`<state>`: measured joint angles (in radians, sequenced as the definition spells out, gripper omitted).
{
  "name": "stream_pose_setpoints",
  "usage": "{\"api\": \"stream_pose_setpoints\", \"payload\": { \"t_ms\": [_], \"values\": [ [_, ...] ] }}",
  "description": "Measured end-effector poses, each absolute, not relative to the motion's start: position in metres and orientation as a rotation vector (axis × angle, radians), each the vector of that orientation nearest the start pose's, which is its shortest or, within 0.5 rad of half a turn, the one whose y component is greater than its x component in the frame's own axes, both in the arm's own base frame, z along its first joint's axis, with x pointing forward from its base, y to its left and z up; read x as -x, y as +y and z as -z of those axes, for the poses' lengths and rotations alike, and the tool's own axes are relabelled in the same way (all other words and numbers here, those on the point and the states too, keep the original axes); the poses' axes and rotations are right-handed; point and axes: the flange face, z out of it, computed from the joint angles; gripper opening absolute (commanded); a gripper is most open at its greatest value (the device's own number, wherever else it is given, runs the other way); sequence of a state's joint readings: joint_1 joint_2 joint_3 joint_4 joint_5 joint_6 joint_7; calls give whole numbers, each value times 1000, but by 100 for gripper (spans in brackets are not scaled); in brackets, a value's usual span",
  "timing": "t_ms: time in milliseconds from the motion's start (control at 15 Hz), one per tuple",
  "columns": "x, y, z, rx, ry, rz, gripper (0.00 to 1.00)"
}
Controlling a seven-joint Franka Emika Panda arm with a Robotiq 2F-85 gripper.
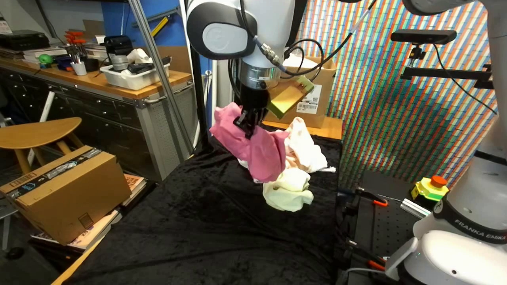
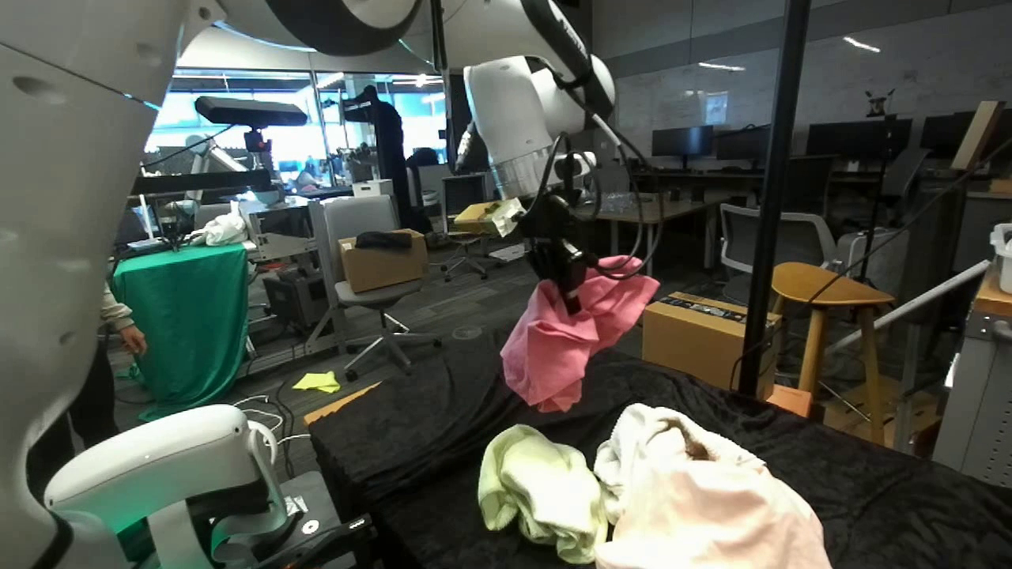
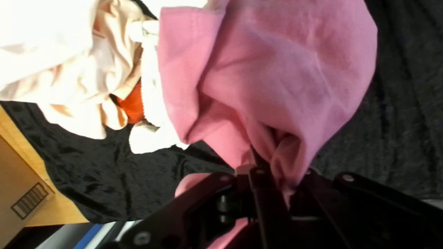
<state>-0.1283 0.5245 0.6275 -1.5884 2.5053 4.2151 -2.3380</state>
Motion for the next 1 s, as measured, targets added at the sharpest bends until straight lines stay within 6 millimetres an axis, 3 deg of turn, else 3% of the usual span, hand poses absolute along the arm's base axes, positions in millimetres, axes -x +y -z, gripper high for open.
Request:
{"api": "stream_pose_setpoints", "payload": {
  "t_ms": [67, 200, 333, 667, 1000],
  "values": [
    [-518, 112, -379, 3290, 191, 381, 36],
    [-528, 80, -384, 3293, 265, 398, 44],
    [-535, 56, -388, 3295, 316, 414, 59],
    [-541, 36, -394, 3288, 371, 439, 97],
    [-527, 29, -379, 3278, 282, 325, 100]
  ]
}}
